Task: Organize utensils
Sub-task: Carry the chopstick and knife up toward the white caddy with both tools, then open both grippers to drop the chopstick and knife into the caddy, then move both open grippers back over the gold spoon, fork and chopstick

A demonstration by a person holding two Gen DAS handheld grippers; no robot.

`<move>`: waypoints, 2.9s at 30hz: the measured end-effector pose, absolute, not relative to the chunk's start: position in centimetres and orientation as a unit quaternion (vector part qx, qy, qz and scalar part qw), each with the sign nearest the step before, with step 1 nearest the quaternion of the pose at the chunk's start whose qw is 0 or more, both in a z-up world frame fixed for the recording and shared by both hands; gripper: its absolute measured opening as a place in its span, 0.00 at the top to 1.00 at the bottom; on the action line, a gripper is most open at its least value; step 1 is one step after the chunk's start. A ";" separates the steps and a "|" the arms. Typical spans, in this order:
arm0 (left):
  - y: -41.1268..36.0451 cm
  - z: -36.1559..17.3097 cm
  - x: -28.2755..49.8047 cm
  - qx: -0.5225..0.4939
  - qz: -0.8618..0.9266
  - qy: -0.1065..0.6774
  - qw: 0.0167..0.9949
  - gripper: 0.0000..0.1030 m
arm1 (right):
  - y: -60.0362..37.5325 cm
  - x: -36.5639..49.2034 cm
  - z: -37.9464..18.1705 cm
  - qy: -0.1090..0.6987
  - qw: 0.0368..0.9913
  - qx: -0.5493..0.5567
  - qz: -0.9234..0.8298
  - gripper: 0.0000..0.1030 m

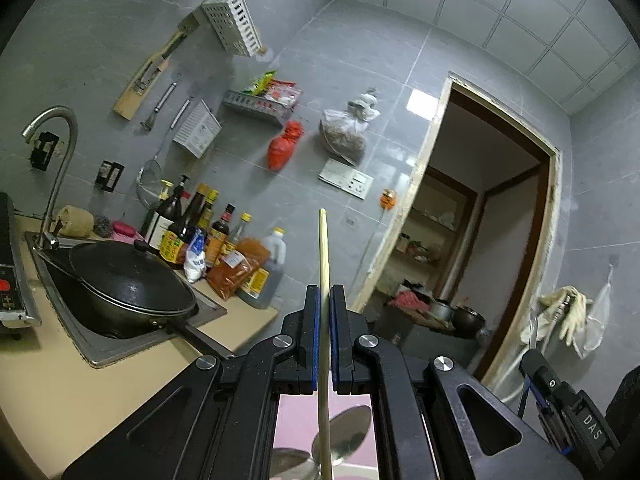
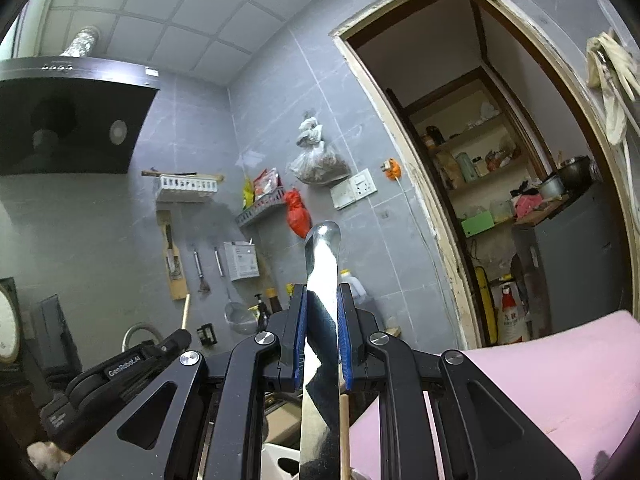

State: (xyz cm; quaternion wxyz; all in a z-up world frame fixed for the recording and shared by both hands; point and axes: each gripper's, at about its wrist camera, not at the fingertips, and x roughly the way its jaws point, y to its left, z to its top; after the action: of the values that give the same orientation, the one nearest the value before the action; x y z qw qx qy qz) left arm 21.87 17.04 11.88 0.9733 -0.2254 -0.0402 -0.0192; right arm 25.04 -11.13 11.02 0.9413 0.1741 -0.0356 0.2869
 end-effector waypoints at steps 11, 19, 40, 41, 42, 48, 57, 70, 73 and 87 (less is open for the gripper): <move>15.5 9.2 22.0 -0.207 0.047 -0.074 0.974 0.97 | -9.5 25.8 8.8 -0.028 0.952 0.138 0.272 0.88; 13.4 7.7 21.3 -0.143 0.035 -0.059 0.987 0.97 | -9.2 25.2 7.6 0.005 0.956 0.093 0.278 0.87; 12.6 6.3 20.2 -0.089 -0.060 0.059 0.993 0.90 | -9.2 22.8 8.0 0.055 0.950 0.065 0.302 0.49; 12.5 6.5 20.0 -0.091 -0.064 0.062 0.992 0.84 | -9.4 22.6 8.1 0.055 0.950 0.067 0.301 0.45; 12.4 6.6 19.8 -0.093 -0.066 0.064 0.991 0.80 | -9.8 22.4 8.3 0.055 0.950 0.069 0.300 0.38; 10.9 8.0 18.5 -0.090 -0.069 0.093 0.989 0.64 | -12.1 20.9 9.4 0.061 0.956 0.067 0.278 0.18; 6.8 8.7 16.0 -0.079 -0.082 0.105 0.988 0.17 | -18.7 18.0 10.1 0.078 0.971 0.067 0.214 0.00; -1.6 7.1 14.5 -0.053 -0.179 0.148 0.971 0.08 | -27.4 14.2 9.0 0.110 0.985 0.045 0.123 0.00; -3.5 6.2 15.2 -0.043 -0.189 0.175 0.965 0.08 | -28.7 14.1 7.9 0.136 0.984 0.035 0.106 0.00; -8.8 1.7 20.7 0.012 -0.208 0.350 0.913 0.11 | -30.4 15.9 1.9 0.301 0.950 -0.029 0.078 0.00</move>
State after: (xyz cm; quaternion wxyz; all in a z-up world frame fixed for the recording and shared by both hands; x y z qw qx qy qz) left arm 20.74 -8.77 1.71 0.9132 0.0121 0.3505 -0.2075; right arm 15.93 -30.43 1.87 0.9499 -0.0294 0.3011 0.0779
